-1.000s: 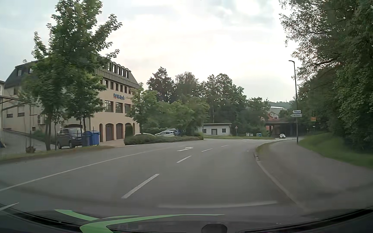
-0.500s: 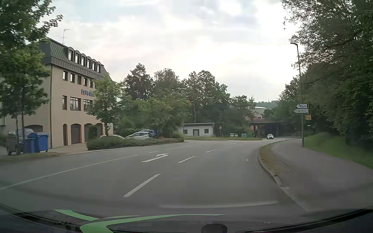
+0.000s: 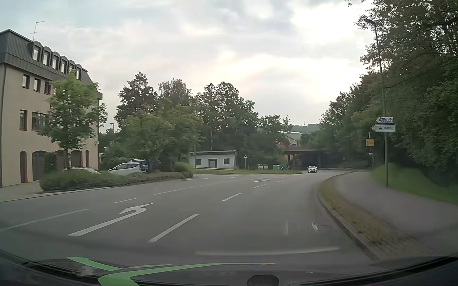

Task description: Follow the waypoints while adhering to traffic rules and regulations

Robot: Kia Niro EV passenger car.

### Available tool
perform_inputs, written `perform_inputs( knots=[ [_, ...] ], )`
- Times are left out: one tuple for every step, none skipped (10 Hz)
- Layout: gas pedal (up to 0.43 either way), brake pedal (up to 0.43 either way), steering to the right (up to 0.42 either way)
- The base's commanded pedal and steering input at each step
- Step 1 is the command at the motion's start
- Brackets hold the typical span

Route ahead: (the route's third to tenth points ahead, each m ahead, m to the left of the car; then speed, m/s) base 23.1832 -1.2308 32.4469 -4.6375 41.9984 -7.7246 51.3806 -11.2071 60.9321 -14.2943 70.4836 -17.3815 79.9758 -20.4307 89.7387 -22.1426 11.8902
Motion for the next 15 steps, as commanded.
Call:
perform_inputs(
  knots=[
    [0.039, 0.0, 0.065],
    [0.039, 0.0, 0.064],
    [0.02, 0.0, 0.065],
    [0.02, 0.0, 0.065],
    [0.02, 0.0, 0.065],
    [0.02, 0.0, 0.066],
    [0.02, 0.0, 0.065],
    [0.02, 0.0, 0.064],
    [0.02, 0.0, 0.064],
    [0.02, 0.0, 0.064],
    [0.02, 0.0, 0.064],
    [0.02, 0.0, 0.064],
    [0.02, 0.0, 0.067],
    [0.02, 0.0, 0.068],
    [0.02, 0.0, 0.068]
  ],
)
